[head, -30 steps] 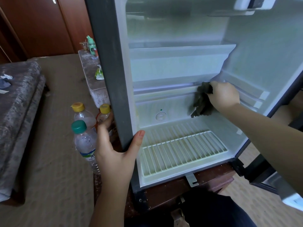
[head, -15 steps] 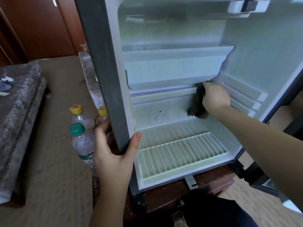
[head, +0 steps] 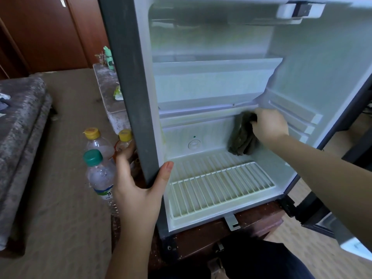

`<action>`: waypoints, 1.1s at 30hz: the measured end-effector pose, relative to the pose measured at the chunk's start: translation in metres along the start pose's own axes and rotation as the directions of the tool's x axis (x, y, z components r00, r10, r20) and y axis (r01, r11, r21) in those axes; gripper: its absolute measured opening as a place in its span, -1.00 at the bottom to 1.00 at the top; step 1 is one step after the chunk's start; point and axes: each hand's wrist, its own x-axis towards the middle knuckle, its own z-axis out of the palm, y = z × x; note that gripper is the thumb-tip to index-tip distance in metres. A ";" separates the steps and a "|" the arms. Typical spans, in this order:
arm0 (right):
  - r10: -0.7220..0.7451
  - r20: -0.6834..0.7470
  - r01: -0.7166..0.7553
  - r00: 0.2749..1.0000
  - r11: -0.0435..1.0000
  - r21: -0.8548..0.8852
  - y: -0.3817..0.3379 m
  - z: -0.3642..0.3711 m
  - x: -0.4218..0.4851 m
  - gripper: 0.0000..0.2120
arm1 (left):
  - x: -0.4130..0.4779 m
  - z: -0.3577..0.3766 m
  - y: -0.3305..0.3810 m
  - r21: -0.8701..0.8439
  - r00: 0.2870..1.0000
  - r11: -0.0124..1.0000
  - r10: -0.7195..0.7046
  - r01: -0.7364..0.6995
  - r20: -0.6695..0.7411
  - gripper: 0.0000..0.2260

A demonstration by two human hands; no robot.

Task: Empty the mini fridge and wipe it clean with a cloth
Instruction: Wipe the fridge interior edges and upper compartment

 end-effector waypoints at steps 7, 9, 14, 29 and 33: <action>0.085 -0.190 -0.032 0.978 0.964 0.266 -0.001 -0.012 0.000 -0.78 | -0.002 0.002 0.002 -0.025 1.000 1.000 -0.005 0.005 -0.004 -0.46; 0.117 -0.191 -0.052 0.975 0.948 0.315 -0.007 -0.012 0.011 -0.72 | -0.001 0.003 0.001 -0.032 1.000 0.999 0.002 -0.002 -0.002 -0.46; 0.009 -0.034 -0.006 0.999 0.997 0.078 -0.021 0.002 0.009 -0.62 | 0.000 0.002 0.000 -0.024 1.000 0.999 0.027 -0.027 0.002 -0.48; -0.006 0.093 0.040 0.996 0.932 -0.360 -0.028 -0.005 0.010 -0.53 | -0.001 0.000 0.001 0.003 0.999 0.999 0.040 -0.040 0.005 -0.49; -0.103 0.047 0.113 0.994 0.922 -0.370 -0.016 -0.007 0.016 -0.63 | 0.001 -0.001 0.000 0.008 0.999 0.999 0.042 -0.042 0.008 -0.48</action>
